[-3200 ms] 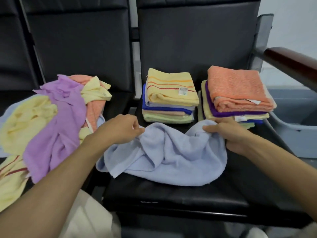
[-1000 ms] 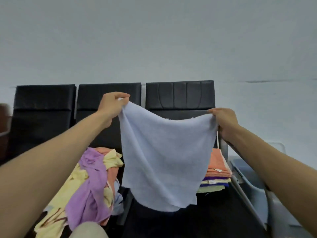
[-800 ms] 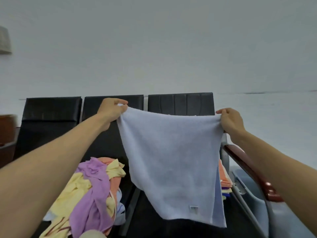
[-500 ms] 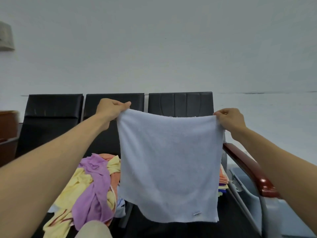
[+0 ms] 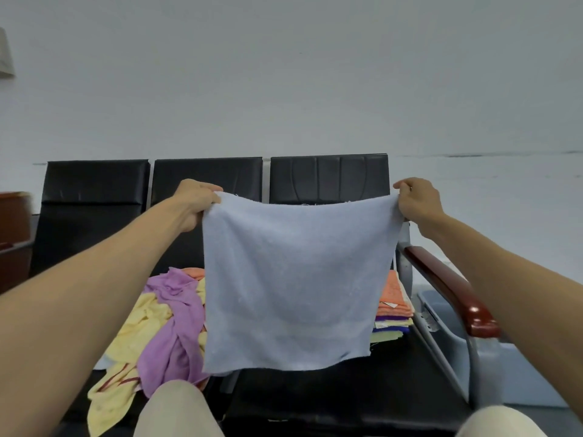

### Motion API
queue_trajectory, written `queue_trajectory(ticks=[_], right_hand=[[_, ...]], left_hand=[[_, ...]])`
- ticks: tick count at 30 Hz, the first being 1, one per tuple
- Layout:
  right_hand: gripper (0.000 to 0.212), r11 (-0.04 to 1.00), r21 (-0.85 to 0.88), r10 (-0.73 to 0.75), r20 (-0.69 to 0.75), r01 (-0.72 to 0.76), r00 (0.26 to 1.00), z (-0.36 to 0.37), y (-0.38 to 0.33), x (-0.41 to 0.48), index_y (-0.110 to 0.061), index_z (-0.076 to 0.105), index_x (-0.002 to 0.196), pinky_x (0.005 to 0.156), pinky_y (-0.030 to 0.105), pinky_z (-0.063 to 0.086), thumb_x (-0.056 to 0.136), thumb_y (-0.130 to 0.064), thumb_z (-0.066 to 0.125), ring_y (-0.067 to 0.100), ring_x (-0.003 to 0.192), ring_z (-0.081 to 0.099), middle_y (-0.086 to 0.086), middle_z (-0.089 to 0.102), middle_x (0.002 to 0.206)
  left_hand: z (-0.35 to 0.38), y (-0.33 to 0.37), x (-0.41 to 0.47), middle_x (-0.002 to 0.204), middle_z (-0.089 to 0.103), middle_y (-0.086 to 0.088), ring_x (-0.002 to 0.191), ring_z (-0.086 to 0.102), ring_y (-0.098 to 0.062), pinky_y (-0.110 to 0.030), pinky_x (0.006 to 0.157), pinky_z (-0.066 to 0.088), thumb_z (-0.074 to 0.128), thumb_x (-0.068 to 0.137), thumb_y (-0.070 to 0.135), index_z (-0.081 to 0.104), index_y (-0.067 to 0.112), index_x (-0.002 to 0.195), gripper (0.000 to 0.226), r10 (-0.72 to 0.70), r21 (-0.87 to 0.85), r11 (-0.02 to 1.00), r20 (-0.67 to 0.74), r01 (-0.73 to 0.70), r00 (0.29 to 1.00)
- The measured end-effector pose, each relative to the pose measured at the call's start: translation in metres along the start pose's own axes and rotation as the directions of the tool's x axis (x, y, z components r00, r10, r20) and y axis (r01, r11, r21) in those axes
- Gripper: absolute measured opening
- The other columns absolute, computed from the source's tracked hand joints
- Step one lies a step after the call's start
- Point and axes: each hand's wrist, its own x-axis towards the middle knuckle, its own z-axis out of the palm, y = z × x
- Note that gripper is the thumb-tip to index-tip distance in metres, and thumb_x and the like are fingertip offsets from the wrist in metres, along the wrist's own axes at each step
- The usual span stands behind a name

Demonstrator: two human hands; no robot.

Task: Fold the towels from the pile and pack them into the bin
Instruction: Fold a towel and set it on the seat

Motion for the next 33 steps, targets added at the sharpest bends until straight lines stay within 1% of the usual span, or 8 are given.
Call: queue_trajectory(ticks=[6, 11, 14, 17, 20, 23, 29, 33], right_hand=[[0.038, 0.974, 0.118, 0.196, -0.004, -0.194, 0.981, 0.000, 0.006, 0.007, -0.005, 0.065, 0.116, 0.091, 0.050, 0.053, 0.095, -0.002, 0.033, 0.031, 0.102, 0.054, 0.015, 0.058, 0.124], [0.031, 0.875, 0.295, 0.389, 0.040, -0.383, 0.920, -0.001, 0.021, 0.015, 0.007, 0.061, 0.115, 0.081, 0.044, 0.051, 0.088, 0.003, 0.046, 0.034, 0.092, 0.054, 0.021, 0.059, 0.112], [0.022, 0.856, 0.358, 0.376, 0.067, -0.374, 0.924, -0.001, 0.024, 0.014, 0.007, 0.062, 0.107, 0.074, 0.039, 0.048, 0.089, -0.001, 0.053, 0.030, 0.090, 0.055, 0.016, 0.061, 0.100], [0.016, 0.824, 0.449, 0.298, 0.177, -0.346, 0.938, -0.002, 0.022, 0.012, 0.001, 0.067, 0.099, 0.079, 0.035, 0.051, 0.085, -0.007, 0.070, 0.026, 0.091, 0.060, 0.013, 0.065, 0.099], [0.019, 0.950, 0.229, 0.162, 0.220, -0.212, 0.962, 0.002, 0.026, 0.012, -0.008, 0.072, 0.091, 0.089, 0.039, 0.054, 0.075, 0.000, 0.076, 0.027, 0.096, 0.064, 0.012, 0.068, 0.102], [0.019, 0.998, -0.025, 0.063, 0.111, -0.061, 0.992, 0.006, 0.027, 0.007, -0.010, 0.075, 0.097, 0.087, 0.029, 0.051, 0.080, -0.003, 0.070, 0.021, 0.095, 0.061, 0.008, 0.068, 0.100], [0.018, 0.990, -0.132, -0.045, 0.043, 0.050, 0.998, 0.009, 0.026, 0.001, -0.002, 0.073, 0.099, 0.081, 0.024, 0.043, 0.087, -0.014, 0.070, 0.024, 0.091, 0.058, 0.012, 0.067, 0.095], [0.028, 0.986, -0.167, -0.009, 0.051, 0.018, 0.999, 0.011, 0.034, 0.001, -0.006, 0.059, 0.066, 0.061, 0.026, 0.037, 0.091, -0.020, 0.064, 0.023, 0.076, 0.048, 0.008, 0.055, 0.073]], left_hand=[[0.000, -0.004, 0.001, 0.111, 0.067, -0.010, 0.101, 0.064, -0.025, -0.033, 0.081, 0.053, 0.060, 0.089, -0.004, 0.070, 0.009, 0.101, 0.021, -0.019, -0.120, 0.993, 0.016, 0.020, 1.000], [0.001, -0.003, 0.001, 0.108, 0.068, -0.011, 0.094, 0.066, -0.021, -0.029, 0.080, 0.052, 0.063, 0.086, -0.006, 0.070, 0.006, 0.098, 0.018, 0.004, -0.165, 0.986, 0.017, -0.002, 1.000], [0.001, -0.004, 0.002, 0.105, 0.068, -0.010, 0.089, 0.067, -0.016, -0.026, 0.083, 0.053, 0.069, 0.083, -0.003, 0.070, 0.008, 0.093, 0.015, 0.083, -0.084, 0.993, -0.014, -0.083, 0.996], [0.001, -0.008, 0.005, 0.106, 0.069, -0.008, 0.098, 0.066, -0.020, -0.030, 0.096, 0.048, 0.073, 0.084, 0.006, 0.073, 0.011, 0.097, 0.014, 0.178, 0.144, 0.975, -0.074, -0.167, 0.981], [0.005, -0.013, 0.005, 0.107, 0.069, -0.010, 0.105, 0.063, -0.025, -0.036, 0.096, 0.050, 0.069, 0.087, 0.007, 0.073, 0.009, 0.098, 0.012, 0.256, 0.281, 0.936, -0.129, -0.213, 0.958], [0.014, -0.012, 0.002, 0.109, 0.066, -0.013, 0.106, 0.061, -0.026, -0.033, 0.089, 0.050, 0.064, 0.091, 0.008, 0.071, 0.005, 0.105, 0.016, 0.310, 0.335, 0.911, -0.169, -0.241, 0.936], [0.024, -0.013, -0.001, 0.118, 0.064, -0.016, 0.110, 0.059, -0.027, -0.028, 0.086, 0.043, 0.057, 0.096, 0.010, 0.068, 0.002, 0.113, 0.022, 0.303, 0.370, 0.903, -0.185, -0.219, 0.935], [0.025, -0.020, 0.000, 0.114, 0.063, -0.017, 0.103, 0.060, -0.029, -0.030, 0.082, 0.043, 0.052, 0.098, 0.010, 0.067, -0.001, 0.109, 0.022, 0.287, 0.422, 0.883, -0.135, -0.207, 0.948]])
